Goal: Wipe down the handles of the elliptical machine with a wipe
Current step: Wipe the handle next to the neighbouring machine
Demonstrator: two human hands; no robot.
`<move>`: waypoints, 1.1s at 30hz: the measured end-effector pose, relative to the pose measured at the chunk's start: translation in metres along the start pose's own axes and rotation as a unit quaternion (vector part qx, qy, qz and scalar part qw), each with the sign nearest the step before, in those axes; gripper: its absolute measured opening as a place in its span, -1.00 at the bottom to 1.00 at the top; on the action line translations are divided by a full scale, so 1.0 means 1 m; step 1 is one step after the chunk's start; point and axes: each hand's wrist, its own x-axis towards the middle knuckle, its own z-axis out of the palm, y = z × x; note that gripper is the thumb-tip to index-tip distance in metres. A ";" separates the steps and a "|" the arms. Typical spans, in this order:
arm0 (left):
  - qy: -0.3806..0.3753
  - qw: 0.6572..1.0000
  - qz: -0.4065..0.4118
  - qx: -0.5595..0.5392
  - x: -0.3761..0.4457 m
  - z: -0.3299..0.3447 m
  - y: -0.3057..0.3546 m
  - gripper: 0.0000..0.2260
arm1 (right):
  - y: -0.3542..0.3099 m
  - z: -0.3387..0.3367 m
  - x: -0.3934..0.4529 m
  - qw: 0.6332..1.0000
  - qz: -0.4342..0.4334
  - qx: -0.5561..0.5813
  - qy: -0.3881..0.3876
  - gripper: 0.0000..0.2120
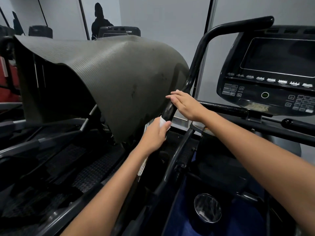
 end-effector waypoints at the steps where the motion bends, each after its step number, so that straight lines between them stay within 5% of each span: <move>1: -0.022 0.999 -0.025 -0.036 0.001 -0.004 -0.006 -0.72 | 0.001 -0.002 0.001 1.000 -0.001 -0.003 -0.007 -0.55; 6: -0.059 0.995 -0.066 -0.036 -0.025 -0.001 -0.035 -0.63 | 0.004 0.004 0.001 1.000 0.006 0.012 0.002 -0.54; 12: 0.131 0.976 0.015 0.173 -0.047 0.033 -0.021 -0.58 | 0.005 0.012 -0.006 0.998 0.010 0.059 0.032 -0.54; 17: 0.168 0.950 0.053 0.258 -0.003 0.036 0.009 -0.56 | 0.023 0.001 -0.021 0.992 0.045 0.093 0.072 -0.56; 25: 0.056 0.911 0.067 0.404 0.051 0.017 0.055 -0.61 | 0.044 -0.025 -0.024 0.998 0.062 -0.015 0.007 -0.56; 33: -0.161 0.912 -0.068 0.372 0.111 0.003 0.084 -0.55 | 0.054 -0.042 -0.025 0.985 0.127 -0.112 -0.030 -0.56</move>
